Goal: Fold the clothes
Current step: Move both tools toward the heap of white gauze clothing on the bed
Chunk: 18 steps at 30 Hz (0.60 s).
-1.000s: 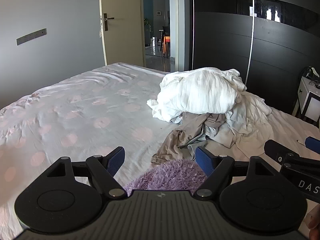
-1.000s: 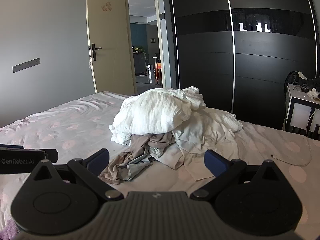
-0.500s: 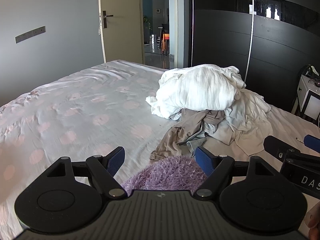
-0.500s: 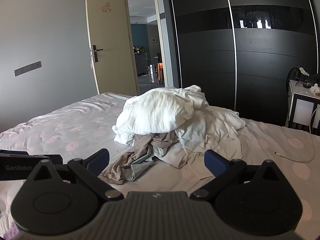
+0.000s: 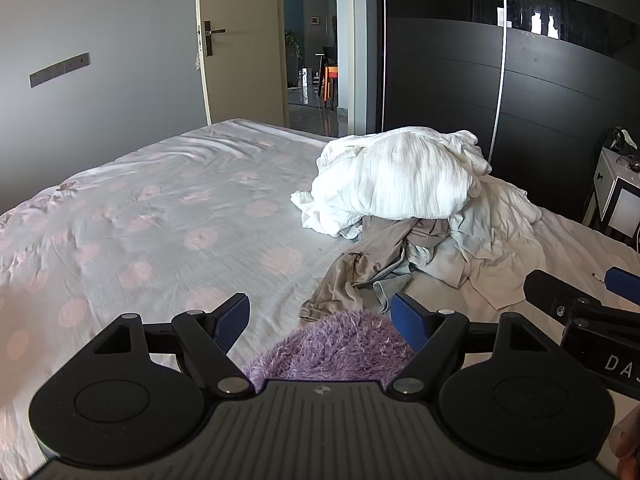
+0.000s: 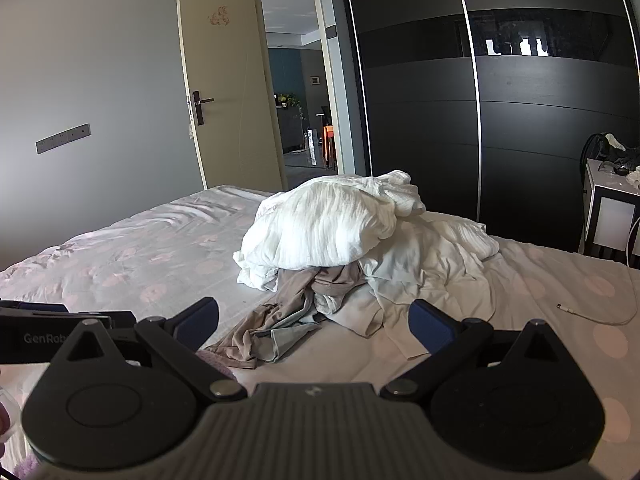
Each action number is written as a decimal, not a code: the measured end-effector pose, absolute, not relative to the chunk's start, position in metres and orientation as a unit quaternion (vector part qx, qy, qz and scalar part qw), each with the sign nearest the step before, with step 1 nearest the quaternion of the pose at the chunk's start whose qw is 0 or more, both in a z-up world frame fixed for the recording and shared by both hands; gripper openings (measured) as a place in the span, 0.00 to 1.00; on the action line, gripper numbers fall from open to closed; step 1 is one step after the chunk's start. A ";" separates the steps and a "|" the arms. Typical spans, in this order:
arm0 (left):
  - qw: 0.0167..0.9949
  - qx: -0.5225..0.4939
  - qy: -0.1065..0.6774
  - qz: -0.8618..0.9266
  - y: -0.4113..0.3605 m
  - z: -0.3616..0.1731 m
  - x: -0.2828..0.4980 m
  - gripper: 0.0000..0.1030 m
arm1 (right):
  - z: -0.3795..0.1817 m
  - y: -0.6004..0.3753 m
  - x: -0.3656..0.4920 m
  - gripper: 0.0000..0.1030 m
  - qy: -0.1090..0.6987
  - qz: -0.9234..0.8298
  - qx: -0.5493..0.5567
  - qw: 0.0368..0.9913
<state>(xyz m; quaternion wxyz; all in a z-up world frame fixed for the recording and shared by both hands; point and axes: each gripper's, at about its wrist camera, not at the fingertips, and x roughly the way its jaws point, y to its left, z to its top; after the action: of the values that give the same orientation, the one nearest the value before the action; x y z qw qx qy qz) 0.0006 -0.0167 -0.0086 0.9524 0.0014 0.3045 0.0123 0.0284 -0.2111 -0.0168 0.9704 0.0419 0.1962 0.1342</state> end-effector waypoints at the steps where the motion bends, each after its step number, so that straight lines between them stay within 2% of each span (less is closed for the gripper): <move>1: 0.952 0.002 0.304 0.013 -0.017 -0.009 0.001 0.75 | -0.017 -0.211 0.029 0.99 0.197 0.134 0.042 0.970; 18: 0.949 0.008 0.314 0.021 -0.014 -0.012 0.006 0.75 | -0.019 -0.211 0.034 0.99 0.194 0.158 0.045 0.967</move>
<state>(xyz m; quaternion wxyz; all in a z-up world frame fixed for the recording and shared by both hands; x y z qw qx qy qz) 0.0064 -0.0145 -0.0120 0.9493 0.0084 0.3136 0.0212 0.0338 -0.2108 -0.0187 0.9673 0.0451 0.1936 0.1576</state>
